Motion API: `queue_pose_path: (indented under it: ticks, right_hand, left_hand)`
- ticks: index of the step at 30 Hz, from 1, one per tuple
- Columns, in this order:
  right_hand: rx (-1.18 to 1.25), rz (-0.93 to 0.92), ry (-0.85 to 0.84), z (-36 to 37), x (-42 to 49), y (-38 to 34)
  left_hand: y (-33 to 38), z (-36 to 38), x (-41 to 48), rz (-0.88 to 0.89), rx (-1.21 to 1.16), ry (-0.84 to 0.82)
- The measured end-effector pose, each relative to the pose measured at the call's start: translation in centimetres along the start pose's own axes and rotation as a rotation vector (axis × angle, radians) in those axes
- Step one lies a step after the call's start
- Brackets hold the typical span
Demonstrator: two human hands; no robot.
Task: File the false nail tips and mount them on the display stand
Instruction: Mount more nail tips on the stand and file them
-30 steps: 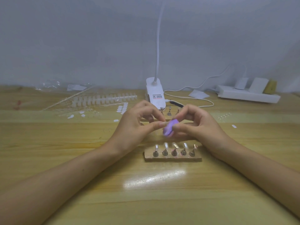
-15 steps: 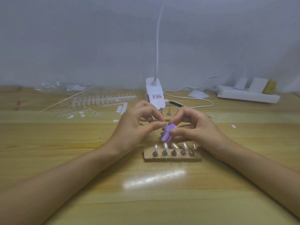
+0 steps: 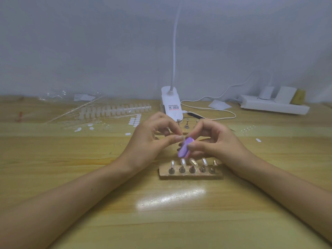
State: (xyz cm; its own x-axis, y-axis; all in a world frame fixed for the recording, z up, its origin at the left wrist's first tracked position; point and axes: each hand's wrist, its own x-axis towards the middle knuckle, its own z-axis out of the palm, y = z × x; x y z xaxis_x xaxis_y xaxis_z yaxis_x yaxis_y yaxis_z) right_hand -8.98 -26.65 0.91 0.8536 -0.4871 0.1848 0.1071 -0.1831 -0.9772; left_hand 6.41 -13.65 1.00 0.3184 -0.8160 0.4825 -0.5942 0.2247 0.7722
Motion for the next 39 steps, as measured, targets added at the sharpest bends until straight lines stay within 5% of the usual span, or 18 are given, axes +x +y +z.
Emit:
queue_pose_path:
  ticks: [4,8,12,15,19,23,26,29,33,37,39]
  right_hand:
    - [0.023,-0.048,0.181,-0.21,0.14,0.02]
    - [-0.057,0.001,-0.028,0.17,-0.10,-0.05]
    - [0.037,-0.031,0.166,-0.29,0.18,0.01]
    - [-0.021,0.003,-0.013,-0.01,-0.01,-0.07]
    - [0.046,-0.030,0.177,-0.29,0.30,0.09]
    - [0.010,0.001,0.030,0.05,0.14,0.10]
    - [0.025,-0.017,0.194,-0.29,0.27,0.16]
    - [0.001,0.019,0.071,-0.10,0.25,0.15]
    - [0.010,-0.010,0.220,-0.33,0.39,0.29]
    - [-0.007,0.008,0.055,-0.04,0.23,0.31]
    - [0.004,-0.007,0.157,-0.14,0.35,0.39]
  left_hand:
    - [-0.05,-0.02,-0.01,-0.008,0.003,0.002]
    - [-0.10,0.00,-0.05,0.009,0.020,-0.002]
    - [-0.18,0.05,0.01,0.000,0.017,0.000]
    - [-0.25,0.07,0.01,0.022,0.028,-0.008]
    - [-0.25,0.12,0.00,0.010,0.020,-0.019]
    - [-0.25,0.10,0.03,0.038,0.040,-0.026]
    - [-0.21,0.10,0.02,0.024,0.035,-0.027]
    - [-0.21,0.10,0.03,0.041,0.047,-0.034]
    - [-0.22,0.06,0.05,0.030,0.033,-0.039]
    - [-0.35,0.09,0.13,0.033,0.040,-0.026]
    - [-0.35,0.09,0.09,0.023,0.029,-0.031]
